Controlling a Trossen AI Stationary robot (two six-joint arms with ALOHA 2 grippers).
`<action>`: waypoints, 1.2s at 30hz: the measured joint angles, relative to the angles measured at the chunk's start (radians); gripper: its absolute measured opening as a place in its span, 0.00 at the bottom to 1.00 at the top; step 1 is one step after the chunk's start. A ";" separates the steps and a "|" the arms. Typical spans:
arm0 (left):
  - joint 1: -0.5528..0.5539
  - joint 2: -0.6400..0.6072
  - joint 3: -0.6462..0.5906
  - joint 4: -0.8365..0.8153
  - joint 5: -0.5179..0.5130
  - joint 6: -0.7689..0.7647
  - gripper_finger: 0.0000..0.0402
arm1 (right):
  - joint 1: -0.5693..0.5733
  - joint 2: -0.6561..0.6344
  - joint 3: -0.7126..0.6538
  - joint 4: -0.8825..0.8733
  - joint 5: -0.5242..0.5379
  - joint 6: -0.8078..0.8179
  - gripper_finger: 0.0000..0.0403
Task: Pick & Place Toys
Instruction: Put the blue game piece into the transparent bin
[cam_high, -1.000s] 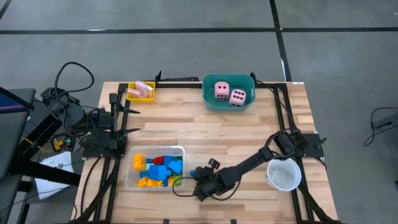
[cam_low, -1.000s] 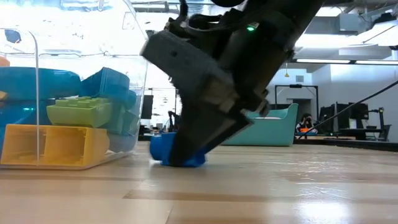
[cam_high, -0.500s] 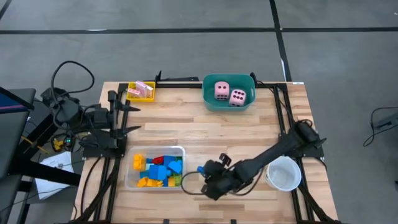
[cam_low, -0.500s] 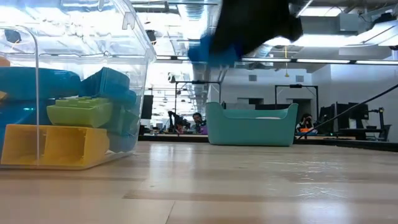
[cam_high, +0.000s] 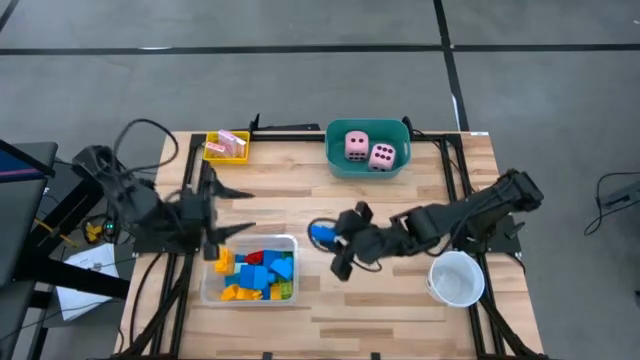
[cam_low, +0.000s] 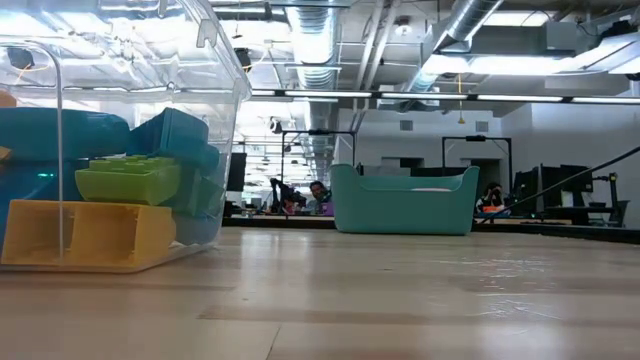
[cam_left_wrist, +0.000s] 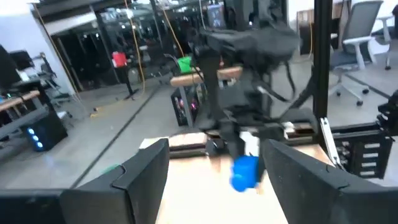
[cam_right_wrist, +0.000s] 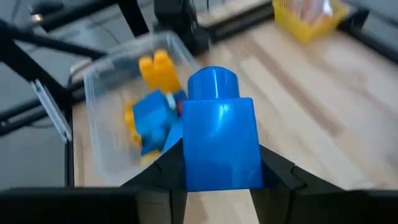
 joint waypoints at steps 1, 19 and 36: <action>0.001 0.020 0.000 0.002 0.001 -0.013 0.64 | -0.013 -0.003 0.000 0.027 -0.001 -0.029 0.31; 0.266 0.174 0.000 0.130 0.484 -0.202 0.64 | -0.071 -0.002 0.000 0.348 -0.032 -0.242 0.31; 0.413 0.253 0.001 0.193 0.695 -0.246 0.64 | -0.080 -0.002 0.000 0.442 -0.024 -0.310 0.31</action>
